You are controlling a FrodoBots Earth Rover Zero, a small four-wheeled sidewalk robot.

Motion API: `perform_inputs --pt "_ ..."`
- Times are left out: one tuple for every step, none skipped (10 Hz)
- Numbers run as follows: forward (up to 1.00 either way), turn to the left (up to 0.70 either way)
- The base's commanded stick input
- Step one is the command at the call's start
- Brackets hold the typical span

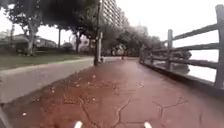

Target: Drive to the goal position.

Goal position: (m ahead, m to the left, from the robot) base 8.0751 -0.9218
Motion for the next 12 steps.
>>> perform_inputs --pt "0.50 0.00" --pt "0.50 0.00" --pt "0.50 0.00" --pt "0.50 0.00" --pt "0.50 0.00" --pt "0.50 0.00" --pt "0.50 0.00" --pt "0.50 0.00" --pt "0.50 0.00" --pt "0.50 0.00" --pt "0.50 0.00" --pt "0.50 0.00"
